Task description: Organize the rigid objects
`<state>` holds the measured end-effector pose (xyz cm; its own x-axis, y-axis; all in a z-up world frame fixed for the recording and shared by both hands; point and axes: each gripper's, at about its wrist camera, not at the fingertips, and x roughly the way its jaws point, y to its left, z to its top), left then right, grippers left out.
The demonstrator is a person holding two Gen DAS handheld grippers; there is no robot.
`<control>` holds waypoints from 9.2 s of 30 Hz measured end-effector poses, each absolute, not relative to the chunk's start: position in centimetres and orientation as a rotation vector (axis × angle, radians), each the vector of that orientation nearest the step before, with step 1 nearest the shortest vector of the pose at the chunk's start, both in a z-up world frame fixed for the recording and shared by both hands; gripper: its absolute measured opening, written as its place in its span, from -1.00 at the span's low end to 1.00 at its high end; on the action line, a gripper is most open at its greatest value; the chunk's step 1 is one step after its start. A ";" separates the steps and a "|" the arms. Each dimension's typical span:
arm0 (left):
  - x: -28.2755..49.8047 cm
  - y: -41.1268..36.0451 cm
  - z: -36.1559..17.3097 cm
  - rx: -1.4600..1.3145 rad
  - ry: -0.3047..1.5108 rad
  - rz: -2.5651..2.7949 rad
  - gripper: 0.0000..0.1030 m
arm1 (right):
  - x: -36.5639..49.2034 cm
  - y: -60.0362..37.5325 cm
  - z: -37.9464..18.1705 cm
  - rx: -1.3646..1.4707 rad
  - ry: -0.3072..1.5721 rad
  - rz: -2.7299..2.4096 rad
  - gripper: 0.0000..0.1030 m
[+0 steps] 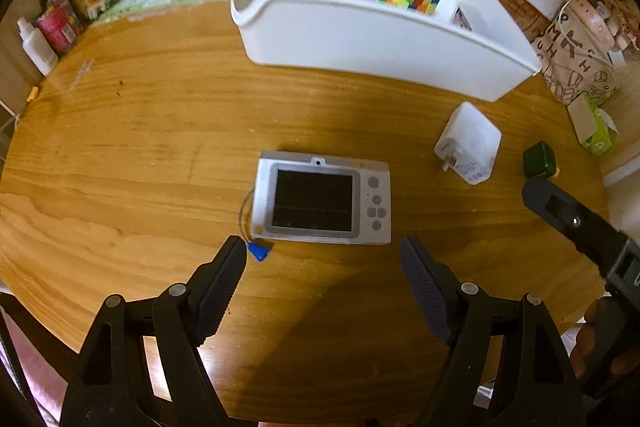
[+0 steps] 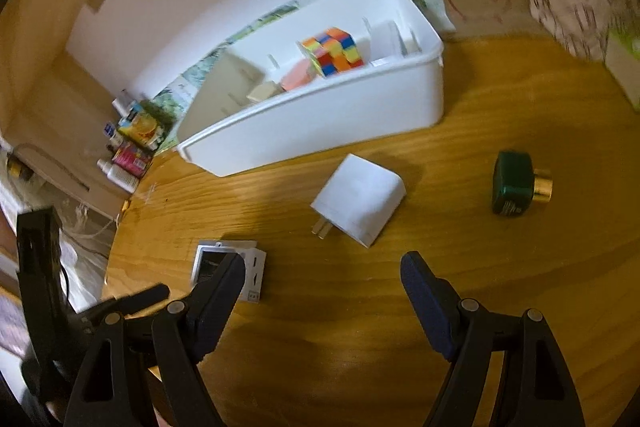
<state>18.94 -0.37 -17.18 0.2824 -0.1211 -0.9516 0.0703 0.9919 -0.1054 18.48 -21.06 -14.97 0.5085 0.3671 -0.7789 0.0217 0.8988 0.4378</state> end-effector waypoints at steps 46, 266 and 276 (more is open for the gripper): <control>26.5 -3.7 -23.6 -0.080 1.594 -0.054 0.66 | 26.9 -18.5 -19.3 0.287 1.252 0.107 0.57; 29.1 5.3 -7.1 -0.357 1.293 0.004 0.29 | 25.7 -20.5 -4.1 0.068 0.784 0.288 0.13; 32.9 2.3 -7.7 -0.245 1.025 -0.094 0.29 | 29.2 -21.3 -6.7 0.150 0.763 0.293 0.12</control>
<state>32.94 2.30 -7.71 0.5177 -0.1917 -0.8338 -0.0367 0.9687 -0.2455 29.16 -21.27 -6.71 0.6850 0.3144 -0.6572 -0.2063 0.9489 0.2389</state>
